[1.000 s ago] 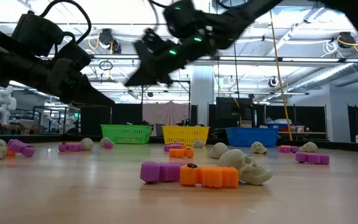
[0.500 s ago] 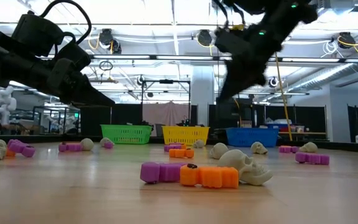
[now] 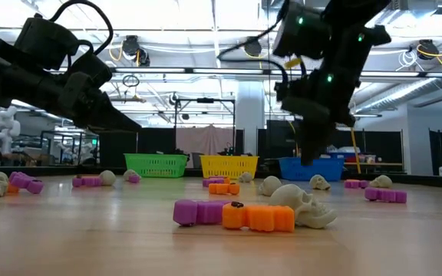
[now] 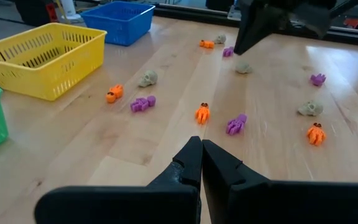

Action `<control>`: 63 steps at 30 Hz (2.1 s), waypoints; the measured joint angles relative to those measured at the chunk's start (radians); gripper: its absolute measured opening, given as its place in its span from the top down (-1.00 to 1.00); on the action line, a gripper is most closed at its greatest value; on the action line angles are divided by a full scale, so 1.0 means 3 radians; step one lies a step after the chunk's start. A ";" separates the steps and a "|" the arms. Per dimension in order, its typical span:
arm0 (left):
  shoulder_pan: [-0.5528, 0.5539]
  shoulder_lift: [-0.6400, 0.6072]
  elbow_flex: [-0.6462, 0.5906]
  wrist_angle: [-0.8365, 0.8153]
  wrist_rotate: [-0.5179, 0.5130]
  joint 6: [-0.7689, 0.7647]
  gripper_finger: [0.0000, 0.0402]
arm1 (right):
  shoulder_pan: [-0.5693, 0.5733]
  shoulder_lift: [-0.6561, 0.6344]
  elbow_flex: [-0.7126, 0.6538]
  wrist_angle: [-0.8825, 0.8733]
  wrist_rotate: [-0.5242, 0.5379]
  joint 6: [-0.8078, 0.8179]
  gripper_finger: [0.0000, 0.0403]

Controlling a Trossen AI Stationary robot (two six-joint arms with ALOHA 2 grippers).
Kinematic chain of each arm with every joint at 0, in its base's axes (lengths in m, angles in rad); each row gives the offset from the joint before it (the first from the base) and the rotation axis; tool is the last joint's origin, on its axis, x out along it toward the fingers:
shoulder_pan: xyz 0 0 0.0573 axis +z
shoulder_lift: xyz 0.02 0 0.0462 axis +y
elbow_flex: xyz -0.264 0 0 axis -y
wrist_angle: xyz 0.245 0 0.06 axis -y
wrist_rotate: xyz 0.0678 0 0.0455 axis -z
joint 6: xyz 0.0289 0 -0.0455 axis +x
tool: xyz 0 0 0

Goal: Sort Halloween decoration
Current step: Put the white skull toy into the yellow bin

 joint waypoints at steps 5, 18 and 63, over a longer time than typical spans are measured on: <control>0.0000 0.0000 0.0000 -0.0019 0.0000 0.0001 0.94 | -0.0025 0.0114 0.0000 0.0000 -0.0163 -0.0006 1.00; 0.0000 0.0000 0.0000 -0.0007 -0.0001 0.0002 0.94 | 0.0100 0.0175 0.0001 -0.0204 -0.0671 0.0005 1.00; 0.0000 0.0000 0.0001 -0.0018 -0.0001 -0.0001 0.94 | 0.0869 -0.0254 -0.0174 -0.0797 -0.0852 -0.0784 0.89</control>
